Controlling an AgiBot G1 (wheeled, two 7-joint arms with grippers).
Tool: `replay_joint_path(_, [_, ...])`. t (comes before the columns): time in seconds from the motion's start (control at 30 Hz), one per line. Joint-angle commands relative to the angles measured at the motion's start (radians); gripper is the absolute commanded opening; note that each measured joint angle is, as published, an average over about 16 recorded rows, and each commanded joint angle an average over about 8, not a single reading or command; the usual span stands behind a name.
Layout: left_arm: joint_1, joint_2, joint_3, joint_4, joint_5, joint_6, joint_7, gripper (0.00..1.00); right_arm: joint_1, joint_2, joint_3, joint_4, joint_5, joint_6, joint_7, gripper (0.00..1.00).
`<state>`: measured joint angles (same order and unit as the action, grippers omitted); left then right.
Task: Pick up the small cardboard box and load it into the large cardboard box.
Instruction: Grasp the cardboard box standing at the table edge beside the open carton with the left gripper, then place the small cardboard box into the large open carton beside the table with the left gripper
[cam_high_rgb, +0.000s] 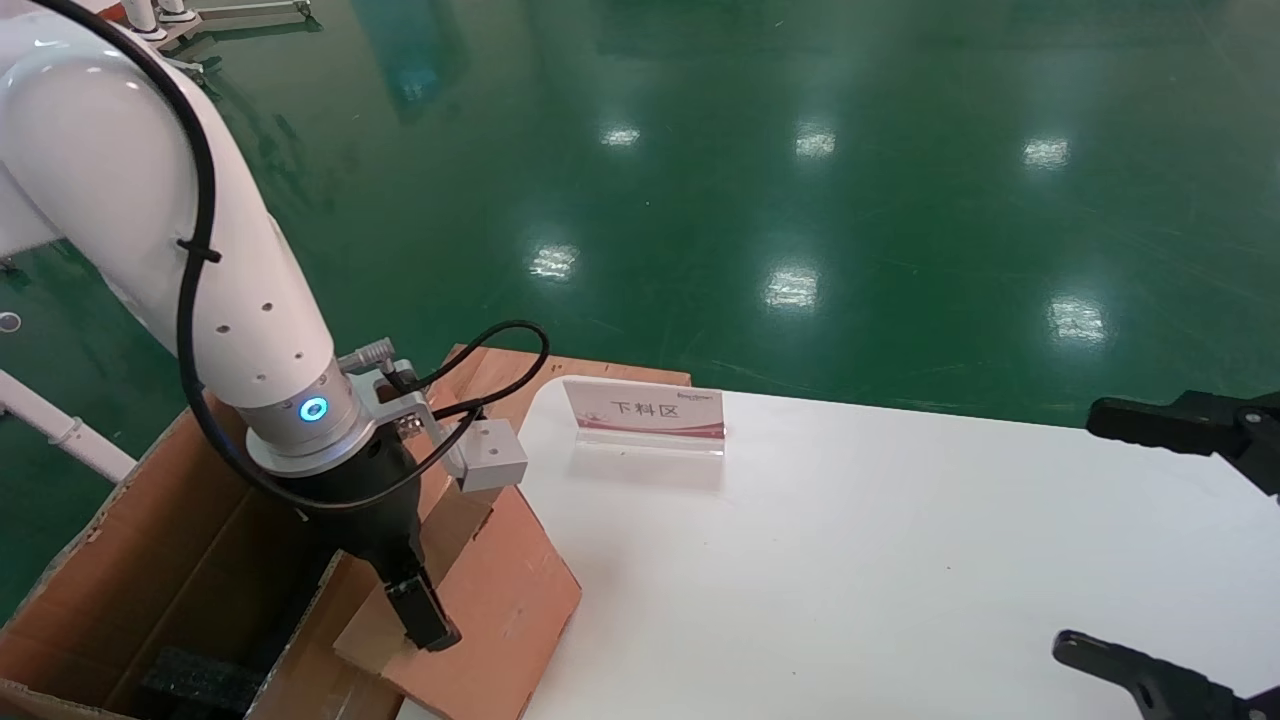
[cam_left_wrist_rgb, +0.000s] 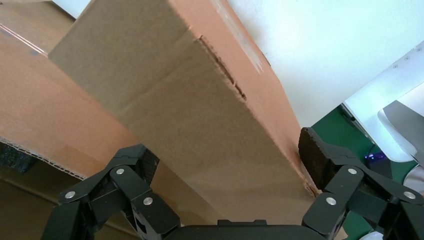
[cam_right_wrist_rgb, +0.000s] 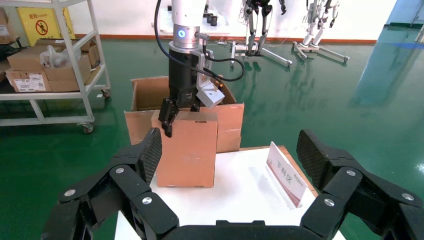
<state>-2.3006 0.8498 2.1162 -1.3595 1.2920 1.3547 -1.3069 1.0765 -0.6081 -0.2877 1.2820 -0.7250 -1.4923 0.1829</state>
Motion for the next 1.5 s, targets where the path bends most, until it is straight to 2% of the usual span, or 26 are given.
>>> replay_joint_path(0.03, [0.0,0.001,0.0,0.0,0.0,0.002,0.0,0.0,0.0,0.0,0.0,0.0,0.0,0.0,0.0,0.0])
replay_joint_path(1.4, [-0.004,0.008,0.002,0.0,0.0,0.012,0.002,0.0,0.0,0.0,0.0,0.0,0.0,0.0,0.0,0.0])
replay_joint_path(1.5, [-0.004,0.008,0.002,0.0,0.0,0.012,0.002,0.0,0.0,0.0,0.0,0.0,0.0,0.0,0.0,0.37])
